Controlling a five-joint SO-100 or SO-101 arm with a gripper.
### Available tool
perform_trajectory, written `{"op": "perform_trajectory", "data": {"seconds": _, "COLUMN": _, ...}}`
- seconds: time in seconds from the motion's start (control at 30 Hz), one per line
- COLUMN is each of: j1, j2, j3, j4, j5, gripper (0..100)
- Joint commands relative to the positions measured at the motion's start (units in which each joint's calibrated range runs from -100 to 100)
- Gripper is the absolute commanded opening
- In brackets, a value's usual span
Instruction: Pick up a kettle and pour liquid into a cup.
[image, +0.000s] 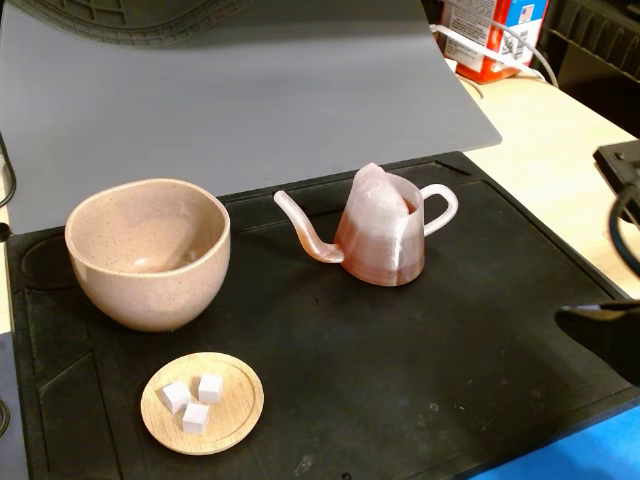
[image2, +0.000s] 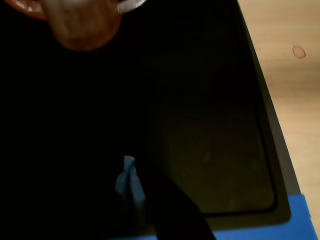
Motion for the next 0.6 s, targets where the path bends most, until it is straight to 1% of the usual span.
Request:
{"op": "perform_trajectory", "data": {"seconds": 0.0, "j1": 0.1, "j2": 9.2, "j3": -0.4, "j4": -16.1, "j5": 0.0, "gripper": 1}}
{"op": "perform_trajectory", "data": {"seconds": 0.03, "j1": 0.1, "j2": 12.4, "j3": -0.4, "j4": -20.8, "j5": 0.0, "gripper": 2}}
{"op": "perform_trajectory", "data": {"seconds": 0.1, "j1": 0.1, "j2": 16.6, "j3": -0.4, "j4": -26.8, "j5": 0.0, "gripper": 10}}
{"op": "perform_trajectory", "data": {"seconds": 0.13, "j1": 0.1, "j2": 17.8, "j3": -0.5, "j4": -28.7, "j5": 0.0, "gripper": 12}}
{"op": "perform_trajectory", "data": {"seconds": 0.2, "j1": 0.1, "j2": 20.1, "j3": -1.5, "j4": -31.1, "j5": 0.0, "gripper": 12}}
{"op": "perform_trajectory", "data": {"seconds": 0.37, "j1": 0.0, "j2": 29.5, "j3": -11.1, "j4": -31.5, "j5": 0.1, "gripper": 12}}
{"op": "perform_trajectory", "data": {"seconds": 0.4, "j1": 0.1, "j2": 31.3, "j3": -12.1, "j4": -31.6, "j5": 1.3, "gripper": 12}}
{"op": "perform_trajectory", "data": {"seconds": 0.47, "j1": -0.1, "j2": 34.1, "j3": -12.3, "j4": -32.1, "j5": 5.6, "gripper": 12}}
{"op": "perform_trajectory", "data": {"seconds": 0.57, "j1": -0.3, "j2": 38.9, "j3": -12.3, "j4": -38.7, "j5": 6.7, "gripper": 12}}
